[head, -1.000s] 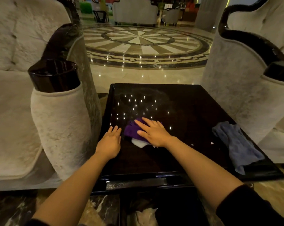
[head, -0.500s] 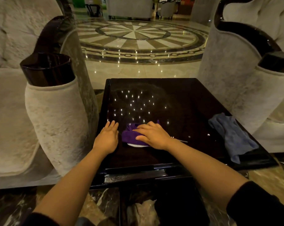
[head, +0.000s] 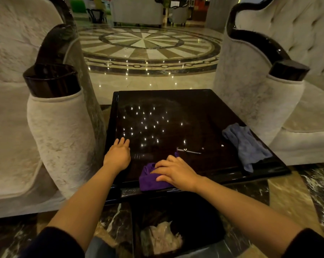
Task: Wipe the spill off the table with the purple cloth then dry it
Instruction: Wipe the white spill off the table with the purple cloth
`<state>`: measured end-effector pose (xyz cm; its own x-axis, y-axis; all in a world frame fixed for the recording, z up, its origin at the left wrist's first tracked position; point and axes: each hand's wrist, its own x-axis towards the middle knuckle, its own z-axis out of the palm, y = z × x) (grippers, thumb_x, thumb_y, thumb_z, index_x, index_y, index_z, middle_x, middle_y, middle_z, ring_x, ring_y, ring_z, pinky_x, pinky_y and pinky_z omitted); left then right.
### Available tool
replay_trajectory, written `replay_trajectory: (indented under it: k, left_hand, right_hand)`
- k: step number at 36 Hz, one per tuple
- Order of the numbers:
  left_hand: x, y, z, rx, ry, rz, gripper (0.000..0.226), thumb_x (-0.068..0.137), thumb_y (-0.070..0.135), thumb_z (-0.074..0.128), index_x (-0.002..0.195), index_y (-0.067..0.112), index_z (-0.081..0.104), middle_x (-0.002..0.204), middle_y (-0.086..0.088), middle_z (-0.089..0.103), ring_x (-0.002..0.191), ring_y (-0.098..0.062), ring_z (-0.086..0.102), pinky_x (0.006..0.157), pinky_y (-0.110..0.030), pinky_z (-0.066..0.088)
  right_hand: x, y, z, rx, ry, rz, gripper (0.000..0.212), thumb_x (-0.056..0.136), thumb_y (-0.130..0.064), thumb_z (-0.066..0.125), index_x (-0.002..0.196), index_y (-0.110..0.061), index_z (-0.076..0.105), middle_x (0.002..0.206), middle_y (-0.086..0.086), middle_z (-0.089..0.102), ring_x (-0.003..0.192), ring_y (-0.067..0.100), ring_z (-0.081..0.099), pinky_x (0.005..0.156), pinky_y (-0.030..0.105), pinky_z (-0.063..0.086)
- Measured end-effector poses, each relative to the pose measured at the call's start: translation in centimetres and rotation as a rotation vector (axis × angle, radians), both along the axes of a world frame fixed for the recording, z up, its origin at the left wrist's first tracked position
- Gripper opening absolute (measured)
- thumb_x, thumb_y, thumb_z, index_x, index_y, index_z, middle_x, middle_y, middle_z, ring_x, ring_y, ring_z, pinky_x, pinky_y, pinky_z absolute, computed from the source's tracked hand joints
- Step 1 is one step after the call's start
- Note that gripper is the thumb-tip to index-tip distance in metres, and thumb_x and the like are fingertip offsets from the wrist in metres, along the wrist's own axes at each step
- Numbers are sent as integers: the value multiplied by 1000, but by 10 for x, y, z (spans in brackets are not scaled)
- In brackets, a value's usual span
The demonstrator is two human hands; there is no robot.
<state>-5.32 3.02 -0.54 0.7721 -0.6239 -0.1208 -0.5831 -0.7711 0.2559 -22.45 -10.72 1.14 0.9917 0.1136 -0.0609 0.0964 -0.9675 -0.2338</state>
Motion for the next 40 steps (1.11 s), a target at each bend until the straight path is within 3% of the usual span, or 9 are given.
replay_trajectory:
  k: [8,15,23,30,33,40]
  left_hand:
    - [-21,10,3,66,-17,-40,49,100,18,24,147,8,13,157,-14,11,146,-31,8,120,-41,18]
    - [-31,13,6,93,-20,-50,49,100,19,23,147,8,12,157,-14,12,146,-31,9,120,-40,18]
    - [-35,9,11,110,-27,-41,49,101,19,23,148,9,11,158,-12,10,146,-29,8,119,-39,19]
    - [-10,-14,16,77,-106,5,50,101,19,23,148,9,10,157,-13,13,145,-28,13,119,-35,18]
    - [-11,-8,15,80,-95,3,52,100,20,24,148,10,7,157,-13,11,145,-28,12,119,-34,18]
    - [-19,0,3,73,-57,-18,50,101,23,22,148,15,8,158,-10,9,146,-26,8,120,-34,17]
  right_hand:
    - [-32,12,-3,-52,-16,57,38,94,-41,40,122,-22,56,128,-1,55,106,22,44,80,25,23]
    - [-58,6,3,114,-88,-90,33,94,-33,43,114,-13,61,120,5,60,103,23,50,91,31,36]
    - [-58,-38,42,312,-307,-364,20,93,-16,49,95,-1,63,101,16,64,94,30,56,78,22,27]
    - [-21,-119,48,355,-413,-675,30,95,-21,44,111,-2,61,113,19,63,104,33,55,92,40,39]
    - [-17,-134,42,364,-416,-804,31,96,-22,42,105,0,62,108,24,63,102,38,56,88,44,42]
    - [-23,-159,25,220,-282,-991,39,97,-28,37,111,3,56,119,27,55,110,45,48,89,52,40]
